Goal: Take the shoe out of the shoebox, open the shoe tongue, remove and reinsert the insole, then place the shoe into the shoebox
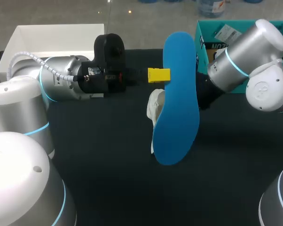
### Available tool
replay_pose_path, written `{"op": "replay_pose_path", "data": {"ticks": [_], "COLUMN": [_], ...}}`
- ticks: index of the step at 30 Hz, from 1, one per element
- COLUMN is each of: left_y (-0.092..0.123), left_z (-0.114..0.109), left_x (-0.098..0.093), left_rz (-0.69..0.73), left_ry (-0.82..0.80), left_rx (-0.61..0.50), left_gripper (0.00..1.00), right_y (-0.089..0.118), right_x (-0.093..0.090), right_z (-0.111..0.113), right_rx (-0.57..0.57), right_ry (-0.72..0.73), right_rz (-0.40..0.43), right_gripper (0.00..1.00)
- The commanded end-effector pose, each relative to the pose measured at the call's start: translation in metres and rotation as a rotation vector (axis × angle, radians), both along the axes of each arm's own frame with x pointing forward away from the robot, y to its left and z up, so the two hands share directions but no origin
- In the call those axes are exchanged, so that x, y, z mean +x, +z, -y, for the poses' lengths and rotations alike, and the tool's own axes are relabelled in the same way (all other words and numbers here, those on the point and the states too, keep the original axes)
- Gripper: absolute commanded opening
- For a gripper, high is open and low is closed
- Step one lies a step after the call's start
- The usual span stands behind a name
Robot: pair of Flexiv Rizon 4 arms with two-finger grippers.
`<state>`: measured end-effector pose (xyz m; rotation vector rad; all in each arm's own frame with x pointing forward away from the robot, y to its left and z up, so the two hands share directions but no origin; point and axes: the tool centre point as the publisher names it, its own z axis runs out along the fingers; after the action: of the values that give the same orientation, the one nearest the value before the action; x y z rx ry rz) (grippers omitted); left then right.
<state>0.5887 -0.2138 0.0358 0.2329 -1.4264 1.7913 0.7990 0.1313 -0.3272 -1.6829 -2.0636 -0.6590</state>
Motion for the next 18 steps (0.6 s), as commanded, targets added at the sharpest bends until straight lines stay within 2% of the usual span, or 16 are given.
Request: {"op": "replay_pose_path", "data": {"ticks": [1,5,17,18], "left_y": [-0.001,-0.001,-0.001,-0.001], "left_z": [0.001,0.001,0.001,0.001], "left_x": [0.000,0.000,0.000,0.000], "left_rz": [0.000,0.000,0.000,0.000], "left_ry": [-0.001,-0.001,-0.001,-0.001], "left_rx": [-0.003,-0.003,-0.003,-0.003], "left_gripper": [0.00,0.00,0.00,0.00], "right_y": [0.021,0.041,0.041,0.040], "right_x": [-0.010,-0.011,-0.011,-0.012], "right_z": [0.014,0.013,0.013,0.016], "right_rx": [0.060,0.142,0.142,0.191], "right_ry": [0.013,0.026,0.026,0.008], "right_rz": [0.015,0.036,0.036,0.029], "right_gripper": [1.00,1.00,1.00,1.00]}}
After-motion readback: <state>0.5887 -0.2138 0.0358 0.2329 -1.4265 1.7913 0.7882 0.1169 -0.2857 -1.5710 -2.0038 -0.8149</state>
